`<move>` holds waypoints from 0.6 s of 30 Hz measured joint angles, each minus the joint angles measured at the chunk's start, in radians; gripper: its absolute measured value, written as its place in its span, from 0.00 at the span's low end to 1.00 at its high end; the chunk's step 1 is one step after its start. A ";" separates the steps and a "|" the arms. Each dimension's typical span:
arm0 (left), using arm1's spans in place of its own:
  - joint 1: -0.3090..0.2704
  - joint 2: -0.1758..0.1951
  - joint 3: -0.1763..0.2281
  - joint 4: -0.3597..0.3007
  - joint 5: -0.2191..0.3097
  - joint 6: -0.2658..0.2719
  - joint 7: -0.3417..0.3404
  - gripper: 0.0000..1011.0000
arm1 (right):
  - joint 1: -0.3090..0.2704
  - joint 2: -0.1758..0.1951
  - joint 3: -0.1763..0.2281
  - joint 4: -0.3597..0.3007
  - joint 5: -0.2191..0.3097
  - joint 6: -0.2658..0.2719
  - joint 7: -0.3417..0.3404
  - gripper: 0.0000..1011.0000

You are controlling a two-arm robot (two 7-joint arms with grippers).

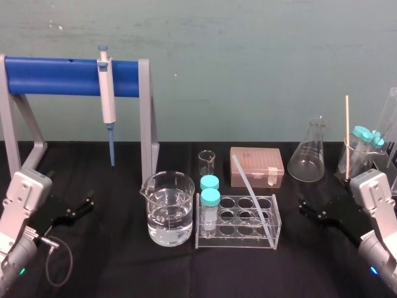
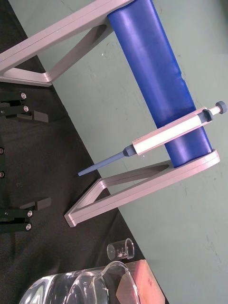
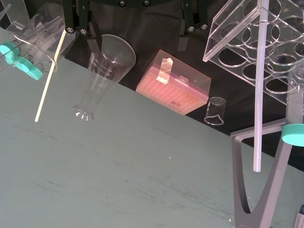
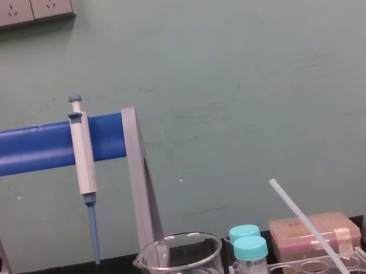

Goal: Pick up the stirring rod with one hand, then place it down.

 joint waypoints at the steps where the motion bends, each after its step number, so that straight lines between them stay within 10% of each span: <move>1: 0.000 0.000 0.000 0.000 0.000 0.000 0.000 0.99 | 0.000 0.000 0.000 0.000 0.000 0.000 0.000 0.99; 18: 0.000 0.000 0.000 0.000 0.000 0.000 0.000 0.99 | 0.000 0.000 0.000 0.000 0.000 0.000 0.000 0.99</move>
